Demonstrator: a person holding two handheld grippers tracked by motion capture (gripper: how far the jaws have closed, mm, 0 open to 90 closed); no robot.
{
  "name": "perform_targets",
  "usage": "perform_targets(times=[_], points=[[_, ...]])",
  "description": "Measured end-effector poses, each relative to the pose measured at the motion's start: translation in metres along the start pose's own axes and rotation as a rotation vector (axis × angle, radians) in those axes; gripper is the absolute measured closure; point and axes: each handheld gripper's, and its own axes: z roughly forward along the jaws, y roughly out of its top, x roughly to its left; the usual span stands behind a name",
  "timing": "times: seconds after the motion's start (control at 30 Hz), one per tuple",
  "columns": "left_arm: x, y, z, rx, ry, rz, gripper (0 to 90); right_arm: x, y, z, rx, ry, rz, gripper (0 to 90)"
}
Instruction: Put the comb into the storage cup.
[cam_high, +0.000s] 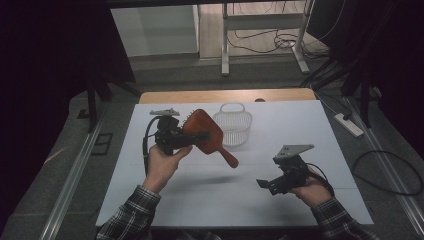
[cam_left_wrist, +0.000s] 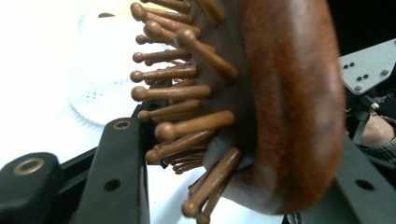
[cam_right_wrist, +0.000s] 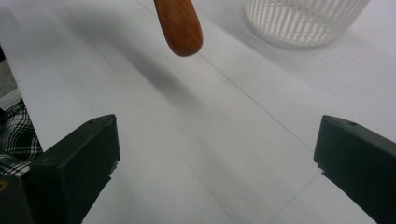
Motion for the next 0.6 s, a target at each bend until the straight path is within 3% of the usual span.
perform_targets(times=[0.6], points=[[0.011, 0.015, -0.009, -0.016, 0.011, -0.020, 53.3, -0.004, -0.016, -0.014, 0.018, -0.036, 0.025, 0.0]])
